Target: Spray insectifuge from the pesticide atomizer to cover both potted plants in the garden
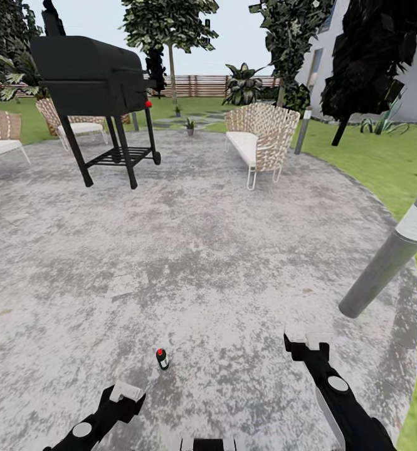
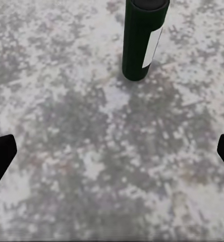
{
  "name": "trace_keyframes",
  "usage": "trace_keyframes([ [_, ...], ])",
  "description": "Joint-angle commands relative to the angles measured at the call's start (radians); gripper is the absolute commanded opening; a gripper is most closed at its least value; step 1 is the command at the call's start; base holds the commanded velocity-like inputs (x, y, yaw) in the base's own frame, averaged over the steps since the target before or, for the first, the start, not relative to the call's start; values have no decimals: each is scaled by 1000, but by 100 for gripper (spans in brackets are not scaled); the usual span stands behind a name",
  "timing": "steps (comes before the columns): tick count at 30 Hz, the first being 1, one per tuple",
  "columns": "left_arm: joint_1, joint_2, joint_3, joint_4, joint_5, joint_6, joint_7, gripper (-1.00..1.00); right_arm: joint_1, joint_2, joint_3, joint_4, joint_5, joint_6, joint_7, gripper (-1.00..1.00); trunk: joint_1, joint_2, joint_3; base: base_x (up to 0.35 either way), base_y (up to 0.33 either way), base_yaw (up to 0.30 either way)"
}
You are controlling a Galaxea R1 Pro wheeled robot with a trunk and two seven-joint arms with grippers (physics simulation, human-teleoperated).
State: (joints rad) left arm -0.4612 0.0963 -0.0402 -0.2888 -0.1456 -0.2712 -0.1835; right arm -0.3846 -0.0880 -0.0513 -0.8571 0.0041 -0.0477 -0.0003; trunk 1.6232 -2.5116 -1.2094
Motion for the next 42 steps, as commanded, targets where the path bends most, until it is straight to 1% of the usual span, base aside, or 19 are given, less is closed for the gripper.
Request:
trace_keyframes([
  [1,0,1,-3,0,-6,-5,2,100,0,0,0,5,0,-3,1,100,0,-1,-5,0,0,0],
  [2,0,1,-3,0,-6,-5,2,100,0,0,0,7,0,-3,0,100,1,-1,-9,0,0,0],
  [3,0,2,1,0,-6,-6,3,100,0,-1,0,38,0,-15,0,100,1,-1,-12,0,0,0],
  [5,0,2,2,0,-6,-6,3,100,0,-2,0,58,-1,-34,-1,100,2,-1,-20,0,0,0],
  [6,0,2,1,0,-6,-7,3,100,0,-1,0,93,0,-110,1,100,2,-1,-20,0,0,0],
  [9,0,2,2,0,-5,-9,3,100,0,-1,0,103,-1,-135,2,100,2,-1,-20,41,0,0],
  [19,0,2,5,-4,-3,-9,3,100,0,-1,0,102,-1,-139,2,100,2,-1,-20,267,0,0],
  [25,0,2,5,-7,-3,-9,3,100,0,-1,0,102,-1,-139,2,100,2,-1,-20,58,-1,0],
  [31,0,1,3,-7,-5,-9,3,100,0,-1,0,102,-1,-138,3,100,2,-1,-20,165,-99,0],
  [38,0,1,3,-7,-3,-9,3,100,0,-1,0,97,-2,-139,2,100,2,-1,-20,30,-17,-1],
  [42,0,0,3,-7,-4,-9,3,100,0,-1,0,96,-2,-139,2,100,2,-1,-19,1,-1,-147],
])
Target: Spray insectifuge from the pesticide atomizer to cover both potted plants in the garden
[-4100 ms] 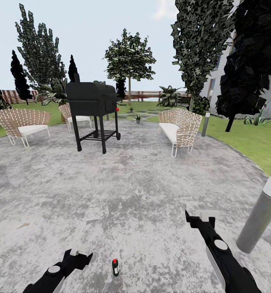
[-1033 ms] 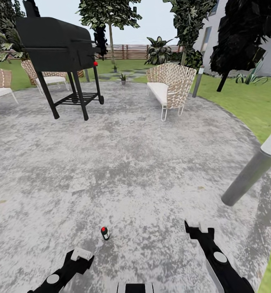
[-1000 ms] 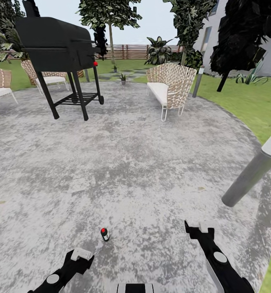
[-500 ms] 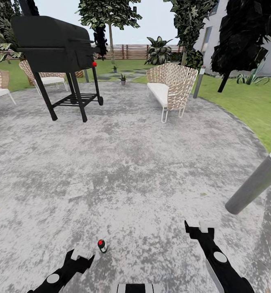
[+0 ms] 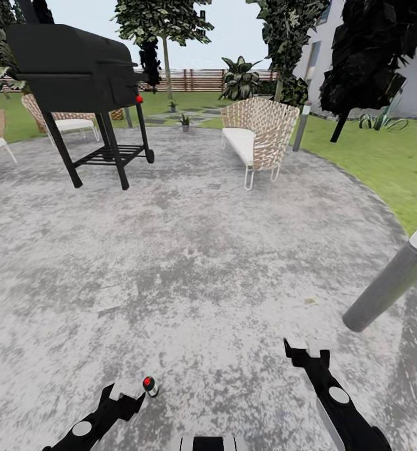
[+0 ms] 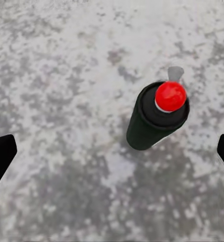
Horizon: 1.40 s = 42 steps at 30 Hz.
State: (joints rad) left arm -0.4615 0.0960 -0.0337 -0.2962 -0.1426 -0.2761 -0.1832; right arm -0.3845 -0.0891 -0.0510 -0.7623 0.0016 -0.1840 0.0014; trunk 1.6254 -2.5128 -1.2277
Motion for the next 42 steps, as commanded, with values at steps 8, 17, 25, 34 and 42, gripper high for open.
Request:
trace_keyframes([
  [8,0,1,-6,-2,-8,-5,1,100,-1,1,0,1,0,-3,0,100,0,0,2,0,0,-188],
  [17,-4,3,0,-5,1,-6,2,100,-1,4,-1,-1,-4,-5,-4,100,1,-1,-9,0,0,-19],
  [25,-7,1,1,-5,0,-73,2,100,-1,5,-2,-1,-4,-5,-4,100,5,-3,-42,0,0,0],
  [34,-7,1,3,-4,0,-91,2,100,-1,3,-3,0,-3,-5,-4,100,9,-5,-90,0,0,0],
  [42,-7,1,4,-4,0,-93,2,100,-1,3,-3,0,-3,-5,-4,100,12,-7,-134,0,0,0],
])
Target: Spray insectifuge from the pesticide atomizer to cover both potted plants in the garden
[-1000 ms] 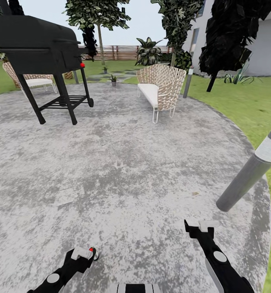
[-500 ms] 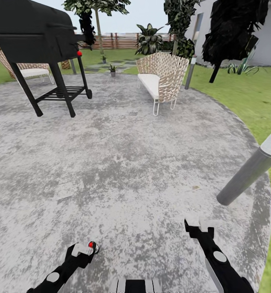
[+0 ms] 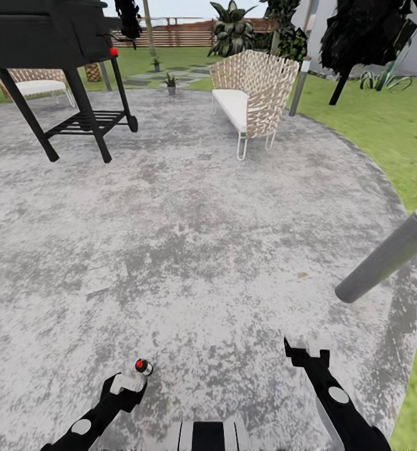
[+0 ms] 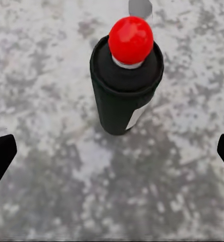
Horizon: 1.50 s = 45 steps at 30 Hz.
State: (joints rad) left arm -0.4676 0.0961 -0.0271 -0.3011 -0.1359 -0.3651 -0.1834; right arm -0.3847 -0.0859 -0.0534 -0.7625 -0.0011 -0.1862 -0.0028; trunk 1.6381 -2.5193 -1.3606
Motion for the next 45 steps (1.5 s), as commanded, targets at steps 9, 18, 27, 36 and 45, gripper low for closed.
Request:
trace_keyframes([
  [9,0,0,-4,0,-7,-5,2,100,0,0,0,4,1,-2,0,100,1,-1,-14,0,0,0],
  [18,0,0,-2,0,-8,-7,2,100,0,0,0,5,3,-4,0,100,1,-1,-14,93,0,0],
  [27,0,0,-2,1,-7,-6,2,100,0,0,0,3,3,-4,0,100,1,-1,-14,26,0,0],
  [36,0,0,-7,0,-10,-8,2,100,0,0,0,4,2,-4,0,100,1,-1,-14,68,0,-62],
  [45,0,0,-9,0,-11,-8,2,100,0,0,0,0,1,-4,0,100,1,-1,-18,1,0,-14],
])
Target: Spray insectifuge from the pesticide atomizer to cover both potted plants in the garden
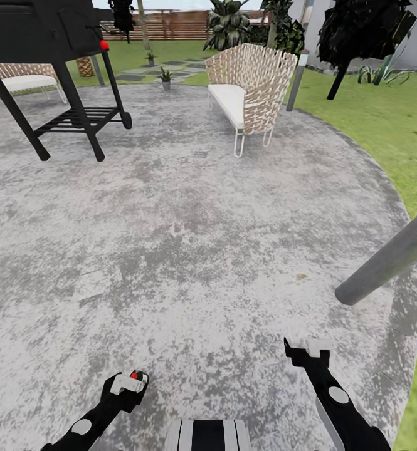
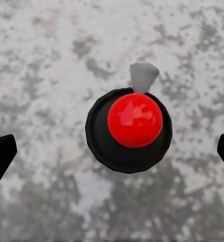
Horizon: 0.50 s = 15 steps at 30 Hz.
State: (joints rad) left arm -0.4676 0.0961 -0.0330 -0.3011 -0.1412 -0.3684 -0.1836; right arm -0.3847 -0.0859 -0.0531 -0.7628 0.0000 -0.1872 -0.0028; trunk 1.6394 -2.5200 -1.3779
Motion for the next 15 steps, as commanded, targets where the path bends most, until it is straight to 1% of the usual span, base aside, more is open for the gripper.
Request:
trace_keyframes([
  [1,0,1,-3,0,-6,-4,3,100,0,0,0,0,0,-3,0,100,0,0,-5,0,0,0],
  [2,0,1,-4,0,-6,-4,3,100,0,0,0,0,0,-3,0,100,1,-1,-8,0,0,0],
  [15,0,1,-4,0,-7,-4,2,100,0,0,0,0,0,-3,0,100,1,-1,-8,0,0,0],
])
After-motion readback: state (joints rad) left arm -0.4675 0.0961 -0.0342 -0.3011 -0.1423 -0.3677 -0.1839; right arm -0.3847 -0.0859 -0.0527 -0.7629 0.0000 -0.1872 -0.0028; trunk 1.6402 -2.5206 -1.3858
